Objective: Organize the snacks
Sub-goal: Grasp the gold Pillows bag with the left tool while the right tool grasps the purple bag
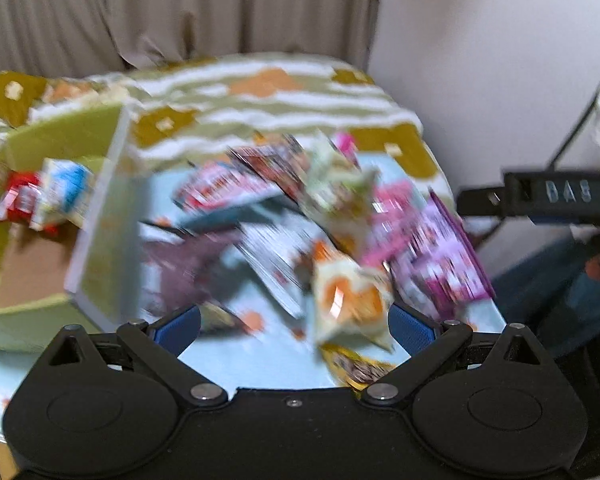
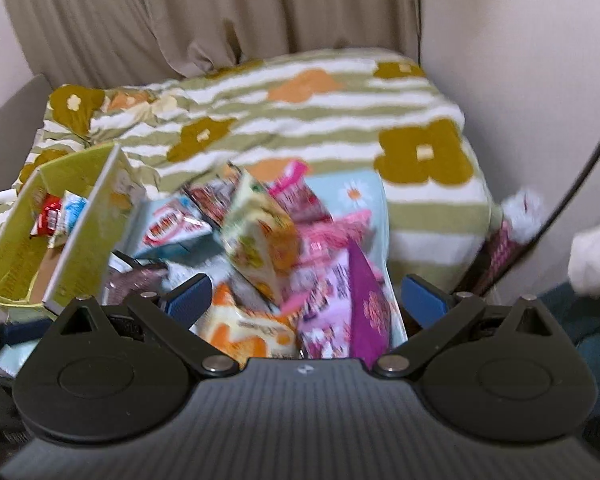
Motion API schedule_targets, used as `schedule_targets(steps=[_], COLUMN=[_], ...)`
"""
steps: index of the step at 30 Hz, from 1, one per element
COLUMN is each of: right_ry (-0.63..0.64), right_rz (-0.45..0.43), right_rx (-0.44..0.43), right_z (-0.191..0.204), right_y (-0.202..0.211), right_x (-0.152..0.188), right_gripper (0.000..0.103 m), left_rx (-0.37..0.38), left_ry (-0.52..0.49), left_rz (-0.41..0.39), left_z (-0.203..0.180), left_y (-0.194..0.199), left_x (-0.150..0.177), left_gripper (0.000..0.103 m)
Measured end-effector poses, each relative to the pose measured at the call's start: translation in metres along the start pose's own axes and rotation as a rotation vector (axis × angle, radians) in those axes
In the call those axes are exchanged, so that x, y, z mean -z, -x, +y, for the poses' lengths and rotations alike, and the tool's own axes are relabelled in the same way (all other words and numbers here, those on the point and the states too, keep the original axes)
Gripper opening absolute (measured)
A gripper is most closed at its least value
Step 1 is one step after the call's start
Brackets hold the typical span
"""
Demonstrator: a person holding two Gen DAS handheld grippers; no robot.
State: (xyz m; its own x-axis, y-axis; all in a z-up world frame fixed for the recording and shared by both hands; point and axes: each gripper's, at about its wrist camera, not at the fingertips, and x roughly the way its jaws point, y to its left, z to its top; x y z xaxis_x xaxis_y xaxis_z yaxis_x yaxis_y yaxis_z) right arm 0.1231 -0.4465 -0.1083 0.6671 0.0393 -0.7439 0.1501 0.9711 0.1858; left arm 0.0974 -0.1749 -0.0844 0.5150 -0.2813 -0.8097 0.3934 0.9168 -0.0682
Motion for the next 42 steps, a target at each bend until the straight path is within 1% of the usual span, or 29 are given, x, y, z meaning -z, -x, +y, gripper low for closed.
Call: schedule_targets(steps=[3,9,12,16,18,20,21,22,23,26,29,37,42], right_ry=[-0.012,-0.027,-0.017,-0.029,-0.034,-0.031,-0.028,-0.025,-0.023,-0.025,-0.027,-0.024,-0.017], right_rz=[0.026,0.069,0.076,0.089,0.093,0.094,0.095,0.096,0.096,0.103,0.111,0.130,0.142], right_rx=[0.002,-0.002,0.011,0.008,0.004,0.002,0.004,0.004,0.004,0.003,0.006,0.018,0.019], right_z=[-0.008,-0.025,-0.030,-0.035,-0.037,-0.036,-0.036,-0.035,-0.034,-0.033,-0.033,-0.032,-0.028], right_y=[-0.015,-0.043,-0.053,-0.066,-0.070,-0.073,-0.075,-0.077,-0.078,-0.085,-0.091,-0.105,-0.113], right_x=[0.007,0.022,0.027,0.031,0.032,0.033,0.033,0.034,0.034,0.035,0.035,0.032,0.032], right_gripper=[0.103,0.103,0.103,0.103,0.103,0.103,0.103,0.103,0.103,0.103,0.103,0.103,0.103], left_rx=[0.008,0.040,0.052,0.064,0.067,0.087,0.092,0.096,0.100,0.101,0.101,0.072,0.044], left_ry=[-0.051,-0.091,-0.113,-0.124,-0.120,-0.106,-0.100,-0.095,-0.092,-0.097,-0.081,-0.054,-0.028], left_rz=[0.051,0.149,0.197,0.238,0.250,0.258,0.266,0.276,0.284,0.276,0.279,0.276,0.267], left_z=[-0.018,-0.037,-0.043,-0.050,-0.051,-0.050,-0.049,-0.048,-0.047,-0.043,-0.035,-0.019,0.003], left_y=[-0.024,-0.062,-0.080,-0.100,-0.108,-0.112,-0.114,-0.117,-0.119,-0.121,-0.121,-0.118,-0.110], left_x=[0.008,0.028,0.038,0.048,0.049,0.051,0.051,0.051,0.052,0.054,0.053,0.054,0.056], left_gripper=[0.101,0.101,0.098,0.094,0.087,0.075,0.071,0.063,0.052,0.046,0.044,0.044,0.044])
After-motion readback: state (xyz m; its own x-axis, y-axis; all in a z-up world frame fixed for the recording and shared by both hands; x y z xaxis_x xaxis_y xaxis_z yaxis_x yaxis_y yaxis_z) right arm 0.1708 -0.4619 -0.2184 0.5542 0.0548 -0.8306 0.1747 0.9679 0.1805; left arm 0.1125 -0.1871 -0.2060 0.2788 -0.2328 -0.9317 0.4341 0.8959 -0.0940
